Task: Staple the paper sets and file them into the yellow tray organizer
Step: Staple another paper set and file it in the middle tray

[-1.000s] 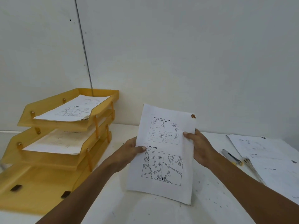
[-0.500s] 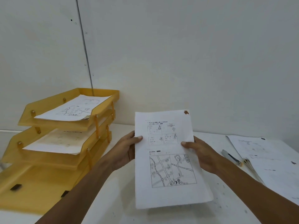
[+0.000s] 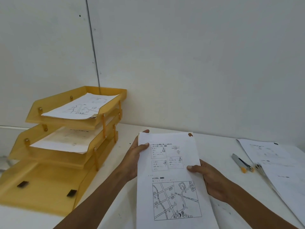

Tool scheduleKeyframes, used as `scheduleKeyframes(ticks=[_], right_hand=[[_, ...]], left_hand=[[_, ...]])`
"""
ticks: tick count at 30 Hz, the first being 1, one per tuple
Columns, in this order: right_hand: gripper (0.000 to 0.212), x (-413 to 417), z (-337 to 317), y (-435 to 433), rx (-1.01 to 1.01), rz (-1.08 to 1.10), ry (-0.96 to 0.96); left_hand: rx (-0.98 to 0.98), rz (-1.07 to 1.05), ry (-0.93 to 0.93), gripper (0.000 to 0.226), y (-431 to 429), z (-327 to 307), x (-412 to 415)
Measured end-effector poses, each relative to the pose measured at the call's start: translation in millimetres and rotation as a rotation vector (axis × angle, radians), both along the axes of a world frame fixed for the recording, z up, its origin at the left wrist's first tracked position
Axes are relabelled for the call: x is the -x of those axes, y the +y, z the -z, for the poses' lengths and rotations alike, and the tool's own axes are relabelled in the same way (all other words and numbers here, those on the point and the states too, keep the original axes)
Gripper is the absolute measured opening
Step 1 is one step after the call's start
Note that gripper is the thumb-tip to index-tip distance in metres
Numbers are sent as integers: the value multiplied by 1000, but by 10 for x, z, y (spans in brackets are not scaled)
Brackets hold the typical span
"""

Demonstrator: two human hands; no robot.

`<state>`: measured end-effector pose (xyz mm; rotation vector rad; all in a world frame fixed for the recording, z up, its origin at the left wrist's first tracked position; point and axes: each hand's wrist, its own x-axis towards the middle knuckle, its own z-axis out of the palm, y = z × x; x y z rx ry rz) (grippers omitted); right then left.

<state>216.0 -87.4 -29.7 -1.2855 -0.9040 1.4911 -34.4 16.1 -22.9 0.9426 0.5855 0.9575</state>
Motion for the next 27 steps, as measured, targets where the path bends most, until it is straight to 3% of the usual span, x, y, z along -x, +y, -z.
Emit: scheduleKeyframes(ticks=[9, 11, 13, 15, 16, 18, 20, 23, 25, 27], right_hand=[[31, -70, -75, 88, -88, 62, -127], [29, -60, -93, 144, -129, 89, -195], [29, -41, -134, 180, -153, 86, -261], [29, -43, -199, 215, -158, 52, -307], [29, -40, -246, 232, -157, 27, -325], [29, -24, -331, 276, -154, -36, -375], [29, -7, -427, 328, -158, -93, -413], [28, 9, -585, 388, -157, -151, -467], [31, -26, -657, 392, -141, -142, -621], [49, -114, -657, 385, -145, -19, -827]], left_hand=[[68, 8, -78, 37, -29, 175, -8], [48, -21, -23, 34, 37, 186, 10], [-49, -126, 173, 26, 156, 144, 45], [-322, -238, 485, 21, 317, 11, 108], [-487, -215, 621, 30, 388, -89, 139], [-670, 4, 865, 50, 462, -346, 151], [-684, 283, 1047, 50, 485, -542, 105], [-584, 480, 969, 32, 511, -556, 77], [-571, 379, 889, 25, 532, -443, 147], [-582, 208, 820, 27, 555, -310, 261]])
